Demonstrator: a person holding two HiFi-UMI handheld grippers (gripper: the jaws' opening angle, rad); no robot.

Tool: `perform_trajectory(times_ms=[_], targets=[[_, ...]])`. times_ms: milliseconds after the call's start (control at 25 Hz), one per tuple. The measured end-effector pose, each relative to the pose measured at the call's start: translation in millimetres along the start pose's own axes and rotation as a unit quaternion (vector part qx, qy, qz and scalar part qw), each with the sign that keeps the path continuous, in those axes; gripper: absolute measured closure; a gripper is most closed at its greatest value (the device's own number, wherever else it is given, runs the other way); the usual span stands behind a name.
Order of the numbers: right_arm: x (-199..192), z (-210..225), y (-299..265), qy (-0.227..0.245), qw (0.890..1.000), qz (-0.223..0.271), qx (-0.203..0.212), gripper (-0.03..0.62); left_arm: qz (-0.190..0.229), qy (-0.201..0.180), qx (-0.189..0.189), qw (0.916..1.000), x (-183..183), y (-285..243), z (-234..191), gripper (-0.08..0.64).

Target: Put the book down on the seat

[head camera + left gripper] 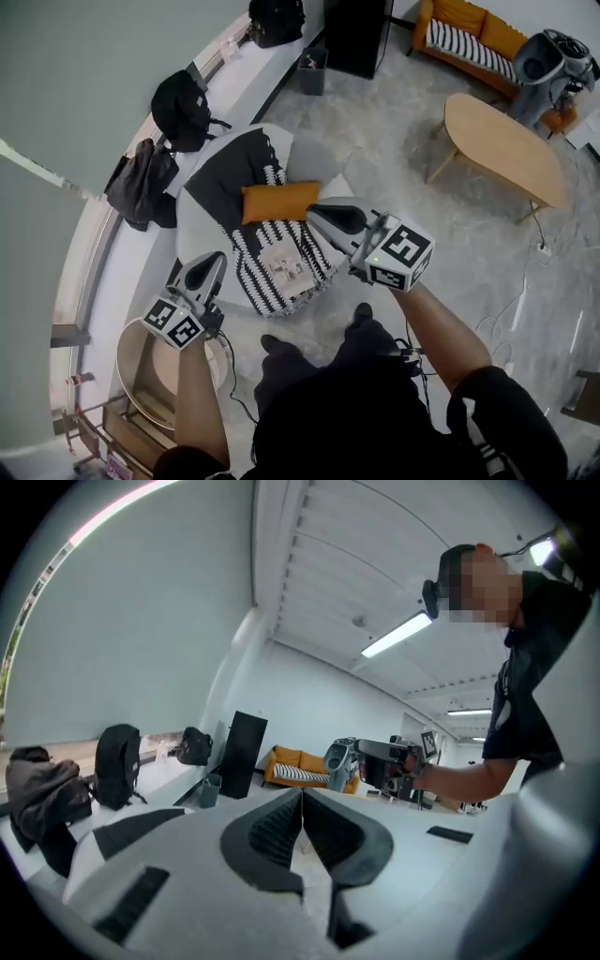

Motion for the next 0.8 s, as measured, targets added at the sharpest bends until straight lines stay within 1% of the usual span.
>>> perform_trajectory(times_ms=[120,200,280,400,480,520,640,720,800], targets=[[40.9,-5.9,50.5,0.036,0.999,0.032,0.002,0.561,0.002,-0.035,-0.003,0.9994,36.6,13.5,42.4,0.534],[61.0,-5.1,84.9,0.057,0.997,0.055,0.006,0.561,0.005,-0.047,-0.006,0.9989,48.1,16.0,65.7,0.535],[72.4,-3.2,119.1,0.069,0.995,0.073,0.015,0.561,0.021,-0.040,-0.005,0.9990,52.5,17.4,88.5,0.537],[89.5,3.4,166.6,0.073,0.991,0.103,0.037,0.561,0.068,-0.022,0.004,0.9974,67.9,21.9,122.8,0.537],[98.5,13.4,190.1,0.076,0.989,0.113,0.051,0.561,0.091,-0.013,0.013,0.9956,81.3,24.2,140.1,0.536],[100.7,19.1,197.3,0.079,0.988,0.115,0.061,0.561,0.094,-0.010,0.019,0.9953,86.3,23.9,145.3,0.535],[93.0,30.9,207.6,0.077,0.988,0.104,0.085,0.561,0.078,-0.009,0.026,0.9966,91.3,23.5,158.1,0.537],[89.7,27.8,216.4,0.069,0.988,0.104,0.087,0.561,0.069,-0.015,0.017,0.9974,93.4,25.7,169.3,0.537],[94.2,15.0,229.5,0.059,0.987,0.118,0.089,0.561,0.059,-0.028,0.005,0.9978,95.4,26.6,183.3,0.535]])
Point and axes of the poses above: the fingertips, and each gripper's own axes: y backward along the fingers, z to its right, x out of its top, the point moved 2 cm from there along y, backward along the fingers, and after that the axes turned 13 degrees about -z, right-handed, at the moved point
